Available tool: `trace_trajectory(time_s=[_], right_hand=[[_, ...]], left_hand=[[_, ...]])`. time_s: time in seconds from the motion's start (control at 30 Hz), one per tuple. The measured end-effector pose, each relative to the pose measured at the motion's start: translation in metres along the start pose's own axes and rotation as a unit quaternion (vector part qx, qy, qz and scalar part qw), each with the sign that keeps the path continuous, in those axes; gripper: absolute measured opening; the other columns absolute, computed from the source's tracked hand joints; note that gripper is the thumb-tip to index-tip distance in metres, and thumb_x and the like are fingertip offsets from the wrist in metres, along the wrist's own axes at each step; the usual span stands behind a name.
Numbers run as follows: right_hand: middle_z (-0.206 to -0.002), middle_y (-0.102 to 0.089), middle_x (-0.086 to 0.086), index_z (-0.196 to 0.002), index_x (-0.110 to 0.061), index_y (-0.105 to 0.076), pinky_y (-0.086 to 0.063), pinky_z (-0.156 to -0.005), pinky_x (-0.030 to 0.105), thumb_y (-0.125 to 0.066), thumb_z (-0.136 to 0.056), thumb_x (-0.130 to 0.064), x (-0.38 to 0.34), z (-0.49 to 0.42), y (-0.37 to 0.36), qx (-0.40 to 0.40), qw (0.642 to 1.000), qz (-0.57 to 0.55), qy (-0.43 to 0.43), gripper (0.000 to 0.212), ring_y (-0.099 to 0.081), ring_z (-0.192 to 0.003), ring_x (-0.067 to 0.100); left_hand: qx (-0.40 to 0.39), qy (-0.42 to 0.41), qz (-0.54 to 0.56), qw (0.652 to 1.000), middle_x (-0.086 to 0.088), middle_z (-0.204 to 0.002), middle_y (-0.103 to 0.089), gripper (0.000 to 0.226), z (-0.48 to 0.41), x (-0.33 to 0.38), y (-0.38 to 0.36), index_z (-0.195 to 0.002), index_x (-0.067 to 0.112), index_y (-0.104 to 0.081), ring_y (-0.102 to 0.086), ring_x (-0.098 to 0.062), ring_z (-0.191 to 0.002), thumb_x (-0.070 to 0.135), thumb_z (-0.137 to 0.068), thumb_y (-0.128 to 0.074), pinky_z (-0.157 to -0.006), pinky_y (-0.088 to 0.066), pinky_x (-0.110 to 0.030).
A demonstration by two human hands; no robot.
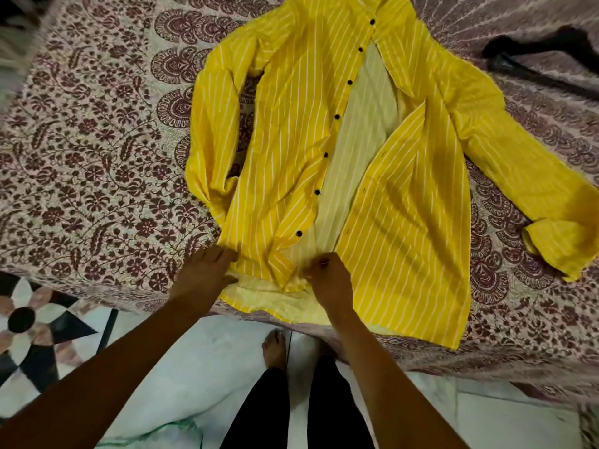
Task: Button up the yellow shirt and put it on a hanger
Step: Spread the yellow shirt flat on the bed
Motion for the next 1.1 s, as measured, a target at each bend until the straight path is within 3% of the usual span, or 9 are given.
trace_trajectory(time_s=[0.1, 0.2, 0.33, 0.4, 0.47, 0.63, 0.73, 0.9, 1.1], right_hand=[[-0.104, -0.062, 0.007, -0.103, -0.012, -0.056, -0.043, -0.076, 0.035, -0.056, -0.073, -0.070, -0.009, 0.014, -0.022, -0.034, 0.974, 0.222, 0.031, 0.065, -0.056, -0.101, 0.030], [-0.102, -0.062, 0.006, -0.098, -0.014, -0.065, -0.047, -0.077, 0.034, -0.054, -0.085, -0.053, -0.023, 0.014, -0.037, -0.025, 0.947, 0.313, 0.065, 0.042, -0.057, -0.102, 0.030], [-0.066, -0.059, 0.010, -0.064, -0.014, -0.057, -0.048, -0.061, 0.035, -0.056, -0.091, -0.021, -0.009, 0.006, -0.008, 0.003, 0.988, -0.142, -0.060, 0.028, -0.058, -0.067, 0.027], [-0.056, -0.060, 0.003, -0.065, -0.014, -0.052, -0.048, -0.050, 0.026, -0.053, -0.091, -0.006, 0.002, 0.014, 0.025, 0.061, 0.902, -0.418, -0.086, 0.027, -0.058, -0.052, 0.018], [-0.053, -0.058, -0.003, -0.072, -0.016, -0.047, -0.042, -0.043, 0.019, -0.051, -0.086, 0.009, 0.018, 0.022, 0.062, 0.130, 0.850, -0.507, -0.050, 0.029, -0.054, -0.043, 0.010], [-0.056, -0.047, -0.001, -0.064, -0.008, -0.043, -0.037, -0.041, 0.020, -0.045, -0.078, 0.025, 0.043, 0.039, 0.074, 0.142, 0.953, -0.264, 0.042, 0.037, -0.045, -0.038, 0.010], [-0.059, -0.060, -0.009, -0.061, -0.018, -0.055, -0.052, -0.060, 0.035, -0.050, -0.084, 0.013, 0.068, 0.035, 0.061, 0.118, 0.985, -0.129, 0.000, 0.039, -0.055, -0.055, 0.016], [-0.065, -0.060, -0.006, -0.061, -0.029, -0.057, -0.043, -0.057, 0.035, -0.049, -0.086, 0.000, 0.066, 0.023, 0.055, 0.065, 0.997, 0.006, -0.050, 0.038, -0.053, -0.057, 0.026], [-0.106, -0.054, 0.003, -0.082, -0.021, -0.065, -0.035, -0.054, 0.025, -0.063, -0.073, -0.006, 0.017, 0.020, 0.073, 0.203, 0.972, 0.108, 0.059, 0.017, -0.056, -0.060, 0.028]], left_hand=[[0.003, 0.030, 0.075, 0.997, -0.013, -0.088, -0.062, 0.016, -0.010, 0.004, 0.003, -0.087, 0.011, -0.060, -0.059, -0.036, -0.085, 0.015, -0.076, -0.071, -0.070, -0.048, -0.041], [0.050, -0.007, 0.087, 0.995, -0.010, -0.085, -0.061, 0.015, -0.008, 0.004, 0.015, -0.084, 0.013, -0.057, -0.059, -0.033, -0.081, 0.028, -0.081, -0.057, -0.067, -0.049, -0.039], [0.129, 0.001, 0.209, 0.969, -0.006, -0.094, -0.061, 0.017, 0.010, -0.005, 0.033, -0.091, 0.015, -0.055, -0.055, -0.020, -0.086, 0.030, -0.086, -0.050, -0.072, -0.044, -0.033], [0.207, 0.069, 0.263, 0.940, -0.010, -0.092, -0.064, 0.009, 0.024, -0.020, 0.049, -0.093, 0.010, -0.058, -0.057, -0.014, -0.081, 0.016, -0.088, -0.054, -0.067, -0.042, -0.027], [0.276, 0.120, 0.256, 0.919, -0.017, -0.087, -0.064, 0.006, 0.037, -0.036, 0.057, -0.093, 0.003, -0.058, -0.058, -0.018, -0.075, 0.001, -0.087, -0.057, -0.063, -0.042, -0.029], [0.270, 0.115, 0.180, 0.939, -0.021, -0.089, -0.058, 0.014, 0.048, -0.039, 0.043, -0.087, -0.002, -0.060, -0.051, -0.019, -0.077, -0.011, -0.080, -0.052, -0.063, -0.035, -0.024], [0.207, 0.177, 0.184, 0.945, -0.020, -0.092, -0.055, 0.016, 0.045, -0.046, 0.025, -0.082, 0.001, -0.059, -0.056, -0.036, -0.073, -0.008, -0.078, -0.047, -0.060, -0.039, -0.029], [0.175, 0.111, 0.172, 0.963, -0.014, -0.096, -0.054, 0.032, 0.029, -0.033, 0.032, -0.087, 0.006, -0.057, -0.052, -0.032, -0.085, 0.025, -0.070, -0.037, -0.067, -0.044, -0.037], [0.246, 0.243, 0.311, 0.885, -0.015, -0.103, -0.055, 0.048, -0.013, -0.044, 0.067, -0.108, 0.008, -0.050, -0.056, -0.029, -0.089, 0.049, -0.084, -0.051, -0.076, -0.046, -0.038]])
Point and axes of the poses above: each hand's wrist, its own z-axis away from the middle knuckle, its own y-axis out of the back of the hand, x = y × z, the point moved 7 cm from there along -z, towards the middle knuckle
